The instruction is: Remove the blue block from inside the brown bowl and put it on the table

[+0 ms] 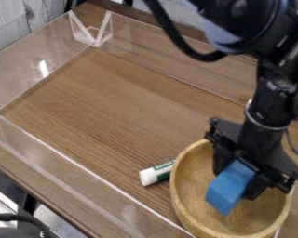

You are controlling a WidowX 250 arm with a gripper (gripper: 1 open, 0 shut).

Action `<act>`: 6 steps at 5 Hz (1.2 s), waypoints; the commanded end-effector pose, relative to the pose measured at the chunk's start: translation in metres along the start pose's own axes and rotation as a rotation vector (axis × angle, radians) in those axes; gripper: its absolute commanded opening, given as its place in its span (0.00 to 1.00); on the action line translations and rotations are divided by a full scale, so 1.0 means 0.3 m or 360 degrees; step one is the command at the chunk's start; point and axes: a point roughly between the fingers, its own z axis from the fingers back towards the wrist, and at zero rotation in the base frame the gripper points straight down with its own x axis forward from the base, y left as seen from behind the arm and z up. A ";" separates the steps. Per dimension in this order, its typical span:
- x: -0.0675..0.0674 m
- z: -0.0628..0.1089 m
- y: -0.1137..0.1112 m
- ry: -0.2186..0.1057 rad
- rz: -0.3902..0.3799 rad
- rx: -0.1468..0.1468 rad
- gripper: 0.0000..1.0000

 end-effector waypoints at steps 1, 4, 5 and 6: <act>0.049 0.108 0.014 -0.0103 0.0004 -0.0001 0.00; 0.135 0.293 0.110 -0.0176 0.0080 0.0079 0.00; 0.144 0.287 0.110 -0.0205 0.0117 0.0082 0.00; 0.148 0.282 0.112 -0.0229 0.0149 0.0080 0.00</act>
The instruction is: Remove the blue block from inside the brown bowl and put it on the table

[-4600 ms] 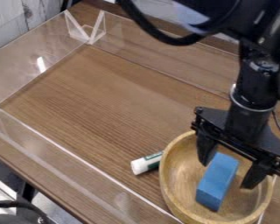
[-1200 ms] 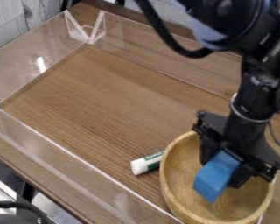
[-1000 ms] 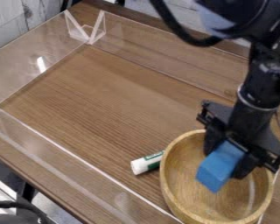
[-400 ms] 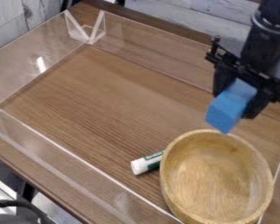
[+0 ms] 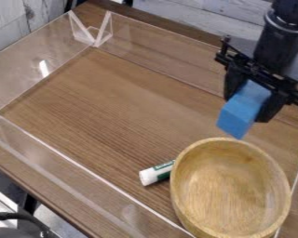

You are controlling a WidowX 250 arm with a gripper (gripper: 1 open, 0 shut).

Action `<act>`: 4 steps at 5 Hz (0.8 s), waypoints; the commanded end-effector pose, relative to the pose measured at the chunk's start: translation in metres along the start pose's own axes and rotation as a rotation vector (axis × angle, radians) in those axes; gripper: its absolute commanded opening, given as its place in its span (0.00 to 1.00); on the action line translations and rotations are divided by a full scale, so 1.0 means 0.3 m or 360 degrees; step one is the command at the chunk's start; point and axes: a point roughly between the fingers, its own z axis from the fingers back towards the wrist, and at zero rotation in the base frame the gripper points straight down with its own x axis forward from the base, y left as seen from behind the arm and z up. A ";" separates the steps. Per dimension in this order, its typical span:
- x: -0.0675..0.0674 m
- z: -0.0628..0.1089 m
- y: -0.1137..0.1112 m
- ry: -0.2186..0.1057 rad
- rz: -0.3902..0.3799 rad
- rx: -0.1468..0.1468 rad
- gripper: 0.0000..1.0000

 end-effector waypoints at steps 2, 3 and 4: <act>0.020 0.043 0.010 -0.0131 0.0057 -0.0022 0.00; 0.024 0.037 0.009 -0.0153 0.0065 -0.0025 0.00; 0.028 0.030 0.009 -0.0178 0.0069 -0.0029 0.00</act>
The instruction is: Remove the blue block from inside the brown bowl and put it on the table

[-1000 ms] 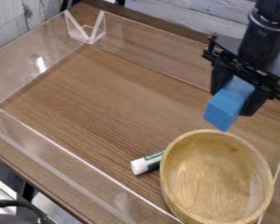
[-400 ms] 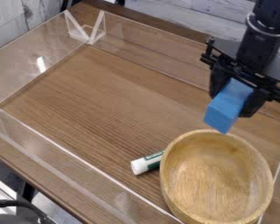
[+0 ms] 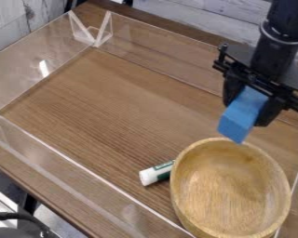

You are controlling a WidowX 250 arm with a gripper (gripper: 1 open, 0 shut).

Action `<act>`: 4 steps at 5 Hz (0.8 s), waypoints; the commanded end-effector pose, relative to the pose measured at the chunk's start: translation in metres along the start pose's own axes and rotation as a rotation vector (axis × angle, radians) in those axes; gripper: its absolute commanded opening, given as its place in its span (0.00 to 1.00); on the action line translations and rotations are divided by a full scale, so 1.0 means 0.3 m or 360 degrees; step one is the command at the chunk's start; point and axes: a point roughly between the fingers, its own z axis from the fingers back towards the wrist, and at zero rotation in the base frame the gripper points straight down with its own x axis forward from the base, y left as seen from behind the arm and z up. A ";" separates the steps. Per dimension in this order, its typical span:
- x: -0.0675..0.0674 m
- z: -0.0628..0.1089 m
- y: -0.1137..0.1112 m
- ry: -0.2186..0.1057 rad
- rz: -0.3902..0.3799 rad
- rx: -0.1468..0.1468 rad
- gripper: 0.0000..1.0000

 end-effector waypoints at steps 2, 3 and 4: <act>0.026 0.041 0.010 -0.0153 0.0011 -0.0038 0.00; 0.025 0.031 0.038 -0.0153 0.0036 -0.0025 0.00; 0.028 0.022 0.077 -0.0155 0.0064 -0.0010 0.00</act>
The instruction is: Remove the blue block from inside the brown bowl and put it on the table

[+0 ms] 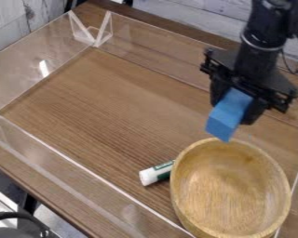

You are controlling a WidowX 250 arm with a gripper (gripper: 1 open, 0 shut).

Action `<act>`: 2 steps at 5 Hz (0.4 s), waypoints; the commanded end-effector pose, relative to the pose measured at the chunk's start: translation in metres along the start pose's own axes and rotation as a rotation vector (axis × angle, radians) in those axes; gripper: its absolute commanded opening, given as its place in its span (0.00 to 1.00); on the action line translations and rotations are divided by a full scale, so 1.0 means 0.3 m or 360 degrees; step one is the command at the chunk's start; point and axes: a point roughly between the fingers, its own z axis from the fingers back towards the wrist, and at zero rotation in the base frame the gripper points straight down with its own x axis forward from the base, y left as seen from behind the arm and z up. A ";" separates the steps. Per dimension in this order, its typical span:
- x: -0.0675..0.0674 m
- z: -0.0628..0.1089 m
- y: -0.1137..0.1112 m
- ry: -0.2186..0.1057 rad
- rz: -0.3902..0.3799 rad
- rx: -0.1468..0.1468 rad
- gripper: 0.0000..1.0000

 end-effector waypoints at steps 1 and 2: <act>0.029 0.049 0.057 -0.0112 0.0065 -0.0008 0.00; 0.035 0.022 0.097 -0.0120 0.0081 -0.0007 0.00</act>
